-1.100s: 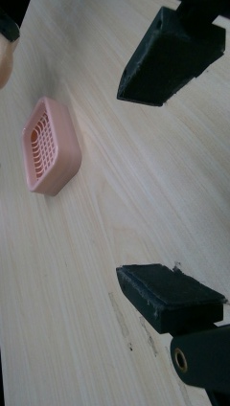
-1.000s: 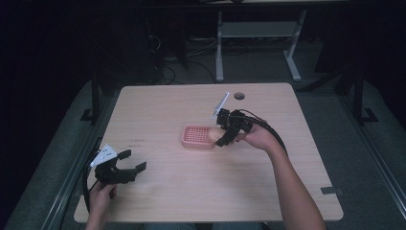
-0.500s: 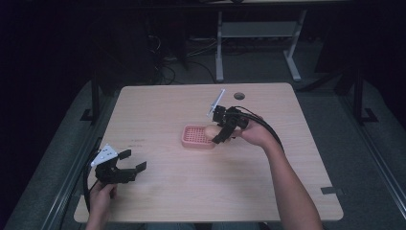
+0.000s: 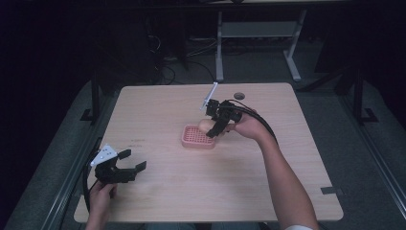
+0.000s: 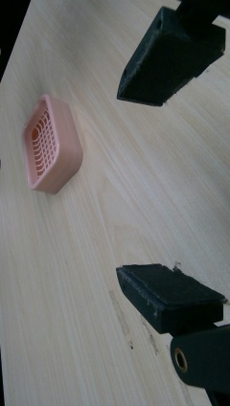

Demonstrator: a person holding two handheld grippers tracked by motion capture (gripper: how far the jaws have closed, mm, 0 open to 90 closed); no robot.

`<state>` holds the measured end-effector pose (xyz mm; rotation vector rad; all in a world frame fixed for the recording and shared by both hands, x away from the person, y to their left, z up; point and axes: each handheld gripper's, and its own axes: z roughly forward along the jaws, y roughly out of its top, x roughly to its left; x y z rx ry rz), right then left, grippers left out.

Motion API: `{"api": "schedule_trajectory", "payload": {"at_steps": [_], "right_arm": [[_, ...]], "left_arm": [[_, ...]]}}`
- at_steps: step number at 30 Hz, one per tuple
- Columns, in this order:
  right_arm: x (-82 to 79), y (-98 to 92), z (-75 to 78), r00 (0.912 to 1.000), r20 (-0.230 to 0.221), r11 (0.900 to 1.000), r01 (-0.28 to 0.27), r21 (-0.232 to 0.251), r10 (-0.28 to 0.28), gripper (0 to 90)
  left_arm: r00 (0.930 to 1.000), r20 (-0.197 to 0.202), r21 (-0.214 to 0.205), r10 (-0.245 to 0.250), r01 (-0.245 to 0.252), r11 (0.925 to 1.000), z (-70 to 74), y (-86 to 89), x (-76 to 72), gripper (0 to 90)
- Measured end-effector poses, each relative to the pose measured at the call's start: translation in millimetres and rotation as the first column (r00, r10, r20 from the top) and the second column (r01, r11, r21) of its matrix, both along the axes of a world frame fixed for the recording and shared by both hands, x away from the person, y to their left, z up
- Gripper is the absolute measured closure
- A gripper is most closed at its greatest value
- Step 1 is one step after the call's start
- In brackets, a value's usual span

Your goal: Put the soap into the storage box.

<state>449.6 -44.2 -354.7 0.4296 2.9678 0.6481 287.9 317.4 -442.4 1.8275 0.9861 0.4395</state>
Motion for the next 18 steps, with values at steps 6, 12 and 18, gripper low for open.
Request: {"api": "schedule_trajectory", "payload": {"at_steps": [6,12,18], "right_arm": [[10.0,15.6,-2.9,0.9999,-0.006,0.9996,-0.012,-0.026,0.012,31.9],[15.7,25.9,-1.2,0.9999,-0.009,0.9994,-0.013,-0.032,0.013,31.9],[24.9,37.8,-7.9,0.9998,-0.018,0.9993,-0.013,-0.036,0.012,31.9]], "left_arm": [[1.0000,0.000,0.004,-0.003,0.003,1.0000,0.4,-0.1,0.6,14.2],[1.0000,0.004,0.002,-0.006,0.006,1.0000,0.6,0.1,0.1,14.3],[1.0000,0.004,0.003,-0.004,0.004,1.0000,1.4,1.1,-0.1,14.3]]}}
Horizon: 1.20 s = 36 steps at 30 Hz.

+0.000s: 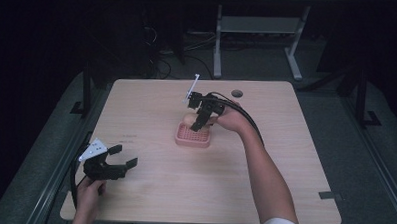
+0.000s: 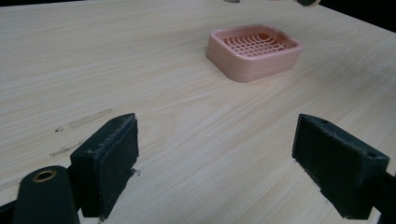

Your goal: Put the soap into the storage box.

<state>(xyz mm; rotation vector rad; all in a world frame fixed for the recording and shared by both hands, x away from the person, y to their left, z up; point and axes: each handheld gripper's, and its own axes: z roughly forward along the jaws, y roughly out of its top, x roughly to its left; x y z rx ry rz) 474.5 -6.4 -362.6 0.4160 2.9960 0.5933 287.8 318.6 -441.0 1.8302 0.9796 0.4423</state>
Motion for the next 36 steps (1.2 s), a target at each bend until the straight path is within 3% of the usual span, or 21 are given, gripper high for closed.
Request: {"api": "schedule_trajectory", "payload": {"at_steps": [18,36], "right_arm": [[11.2,8.1,-28.3,0.9985,-0.054,0.9997,0.009,-0.023,-0.011,31.8],[14.3,12.2,-40.7,0.9970,-0.076,0.9993,0.009,-0.037,-0.012,31.7]], "left_arm": [[1.0000,-0.001,-0.003,0.000,0.000,1.0000,0.3,0.0,-0.4,14.3],[1.0000,-0.004,-0.010,0.005,-0.005,0.9999,0.4,0.6,-1.0,14.3]]}}
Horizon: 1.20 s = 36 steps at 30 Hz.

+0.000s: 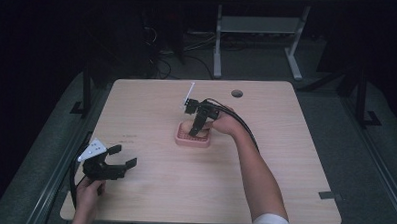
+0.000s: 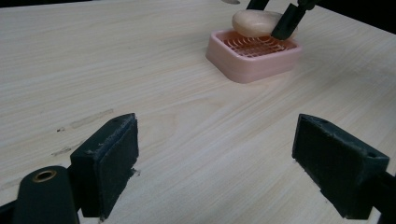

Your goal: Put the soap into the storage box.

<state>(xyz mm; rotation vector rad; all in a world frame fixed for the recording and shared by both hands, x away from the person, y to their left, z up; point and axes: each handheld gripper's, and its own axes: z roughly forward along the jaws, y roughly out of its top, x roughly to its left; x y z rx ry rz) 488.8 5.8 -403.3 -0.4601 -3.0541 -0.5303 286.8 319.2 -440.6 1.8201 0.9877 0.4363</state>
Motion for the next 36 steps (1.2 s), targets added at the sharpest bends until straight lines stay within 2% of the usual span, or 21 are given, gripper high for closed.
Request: {"api": "schedule_trajectory", "payload": {"at_steps": [36], "right_arm": [[0.3,4.3,-10.5,0.9999,-0.007,0.9996,-0.012,-0.025,0.011,31.6]], "left_arm": [[1.0000,0.005,0.007,-0.004,0.004,1.0000,0.6,0.6,0.1,14.3]]}}
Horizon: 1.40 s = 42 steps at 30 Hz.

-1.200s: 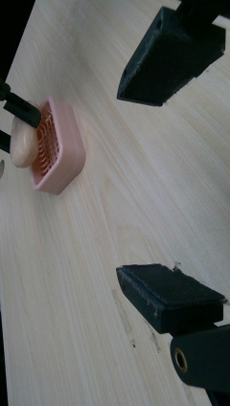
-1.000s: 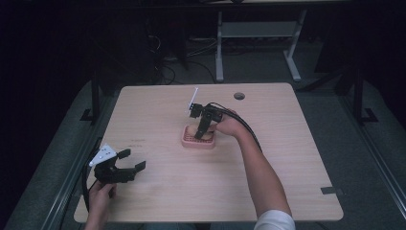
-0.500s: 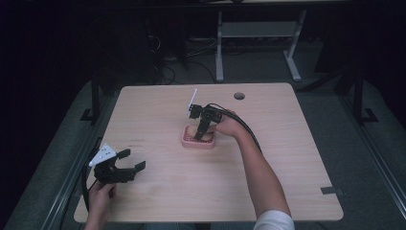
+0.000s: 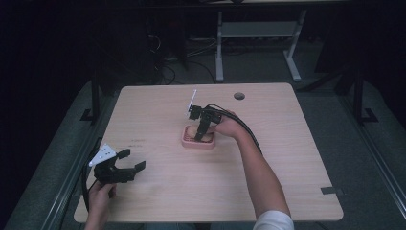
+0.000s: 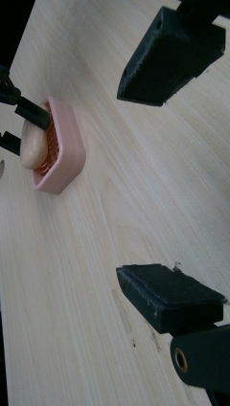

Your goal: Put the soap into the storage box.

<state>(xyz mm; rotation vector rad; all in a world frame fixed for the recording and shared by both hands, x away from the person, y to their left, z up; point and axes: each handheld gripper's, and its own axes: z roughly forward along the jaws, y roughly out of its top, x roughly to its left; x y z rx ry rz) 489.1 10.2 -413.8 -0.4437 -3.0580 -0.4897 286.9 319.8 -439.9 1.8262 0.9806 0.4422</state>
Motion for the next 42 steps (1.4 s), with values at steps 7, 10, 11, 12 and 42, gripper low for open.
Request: {"api": "schedule_trajectory", "payload": {"at_steps": [7,10,11,12,42], "right_arm": [[-0.6,0.5,-0.7,1.0000,-0.002,1.0000,-0.003,-0.003,0.003,31.6],[-0.6,0.4,-0.6,1.0000,-0.001,1.0000,-0.001,-0.004,0.001,31.6],[-0.5,0.4,-0.6,1.0000,-0.002,1.0000,-0.001,-0.002,0.001,31.6],[-0.5,0.3,-0.7,1.0000,-0.003,1.0000,-0.001,-0.002,0.001,31.6],[-3.1,-11.0,7.9,0.9998,0.002,0.9981,0.022,0.058,-0.022,32.4]], "left_arm": [[1.0000,-0.001,-0.002,0.001,-0.001,1.0000,-0.2,-0.4,0.2,14.3],[1.0000,-0.001,0.000,0.000,0.000,1.0000,-0.2,-0.1,0.2,14.3],[1.0000,0.000,0.000,0.000,0.000,1.0000,-0.2,-0.1,0.0,14.3],[1.0000,-0.001,0.001,0.000,0.000,1.0000,0.0,-0.1,0.0,14.3],[1.0000,0.000,0.000,-0.001,0.001,1.0000,0.0,-1.4,0.3,14.2]]}}
